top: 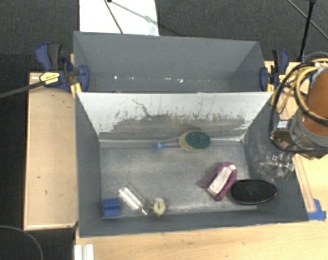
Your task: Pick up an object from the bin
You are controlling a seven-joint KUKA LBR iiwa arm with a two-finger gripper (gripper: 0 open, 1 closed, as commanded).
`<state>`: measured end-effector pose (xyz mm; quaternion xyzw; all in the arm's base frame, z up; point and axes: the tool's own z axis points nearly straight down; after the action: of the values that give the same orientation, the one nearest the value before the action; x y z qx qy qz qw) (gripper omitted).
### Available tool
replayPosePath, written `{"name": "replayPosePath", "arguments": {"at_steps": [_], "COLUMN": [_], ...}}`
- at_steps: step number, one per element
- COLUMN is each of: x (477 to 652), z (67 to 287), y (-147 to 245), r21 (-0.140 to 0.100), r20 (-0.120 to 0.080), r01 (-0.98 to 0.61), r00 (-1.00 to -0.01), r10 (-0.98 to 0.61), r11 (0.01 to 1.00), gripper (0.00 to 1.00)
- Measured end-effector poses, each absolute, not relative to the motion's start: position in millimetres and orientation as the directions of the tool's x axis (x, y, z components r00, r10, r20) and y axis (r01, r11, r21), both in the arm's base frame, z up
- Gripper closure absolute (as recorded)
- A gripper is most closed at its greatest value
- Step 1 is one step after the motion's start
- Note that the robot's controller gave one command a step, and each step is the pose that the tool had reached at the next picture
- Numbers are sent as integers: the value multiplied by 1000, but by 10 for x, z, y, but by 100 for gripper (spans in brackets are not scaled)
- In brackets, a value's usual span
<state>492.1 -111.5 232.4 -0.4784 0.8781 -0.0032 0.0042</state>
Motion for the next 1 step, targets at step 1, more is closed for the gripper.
{"name": "replayPosePath", "arguments": {"at_steps": [1], "x": [4904], "z": [2282], "y": [-1115], "r21": [0], "r20": [-2], "r01": [-837], "r00": [-548], "r10": [-837], "r11": [548], "gripper": [0]}}
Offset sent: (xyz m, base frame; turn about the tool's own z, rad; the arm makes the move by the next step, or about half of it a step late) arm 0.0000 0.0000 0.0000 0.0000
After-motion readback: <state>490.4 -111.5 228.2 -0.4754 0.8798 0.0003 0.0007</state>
